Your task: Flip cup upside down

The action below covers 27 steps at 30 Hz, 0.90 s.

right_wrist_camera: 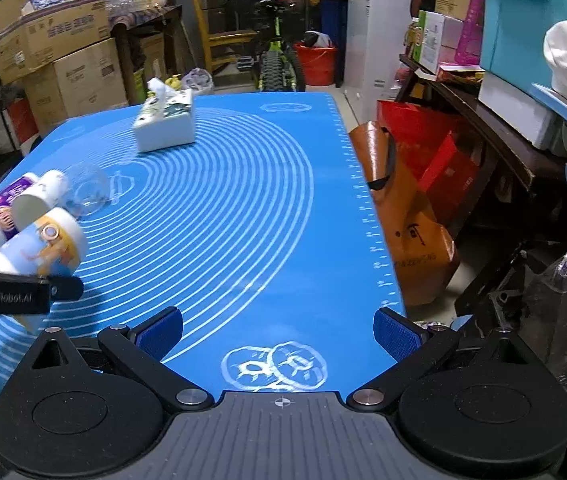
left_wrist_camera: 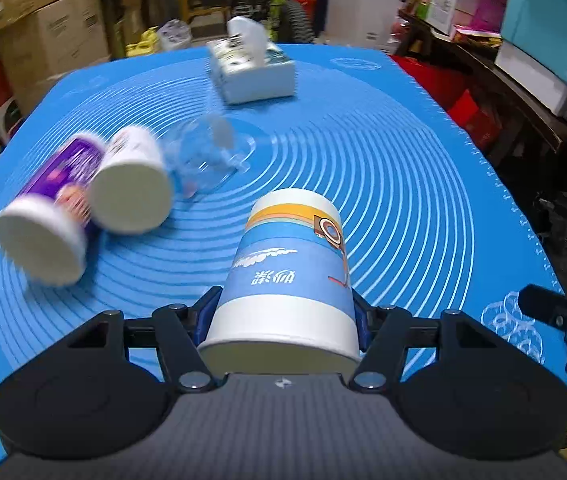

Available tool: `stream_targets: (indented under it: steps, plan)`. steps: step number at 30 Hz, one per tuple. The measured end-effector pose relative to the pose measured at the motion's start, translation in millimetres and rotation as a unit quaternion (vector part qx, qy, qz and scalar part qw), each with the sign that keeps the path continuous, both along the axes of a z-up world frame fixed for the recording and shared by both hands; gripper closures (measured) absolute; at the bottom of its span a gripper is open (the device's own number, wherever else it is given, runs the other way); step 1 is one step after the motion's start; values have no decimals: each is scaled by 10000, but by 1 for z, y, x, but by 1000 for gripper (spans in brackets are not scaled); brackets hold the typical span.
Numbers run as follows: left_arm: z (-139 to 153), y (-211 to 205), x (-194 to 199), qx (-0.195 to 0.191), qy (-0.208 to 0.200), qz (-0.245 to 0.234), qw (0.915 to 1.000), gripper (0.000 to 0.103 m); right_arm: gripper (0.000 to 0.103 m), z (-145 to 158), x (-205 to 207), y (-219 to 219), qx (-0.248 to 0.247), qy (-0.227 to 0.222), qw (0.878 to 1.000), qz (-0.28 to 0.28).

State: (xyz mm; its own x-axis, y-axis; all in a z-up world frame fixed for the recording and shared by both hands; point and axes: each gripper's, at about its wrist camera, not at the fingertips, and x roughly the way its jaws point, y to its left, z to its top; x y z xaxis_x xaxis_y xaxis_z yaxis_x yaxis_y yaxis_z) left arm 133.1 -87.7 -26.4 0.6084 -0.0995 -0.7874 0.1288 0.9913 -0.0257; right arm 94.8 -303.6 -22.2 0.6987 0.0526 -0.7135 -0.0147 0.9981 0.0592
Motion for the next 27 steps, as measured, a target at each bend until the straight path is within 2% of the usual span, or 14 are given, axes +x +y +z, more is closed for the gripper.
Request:
stream_targets:
  steps: [5, 12, 17, 27]
  plan:
    - [-13, -2, -16, 47, 147, 77, 9999, 39, 2, -1, -7, 14, -7, 85, 9999, 107]
    - [-24, -10, -19, 74, 242, 44, 9997, 36, 2, -1, -15, 18, -80, 144, 9998, 145]
    - [-27, -17, -21, 213, 245, -138, 9994, 24, 2, -3, -16, 13, -18, 194, 9998, 74]
    - [-29, -17, -22, 301, 238, -158, 9991, 22, 2, -4, -17, 12, -18, 197, 9998, 65]
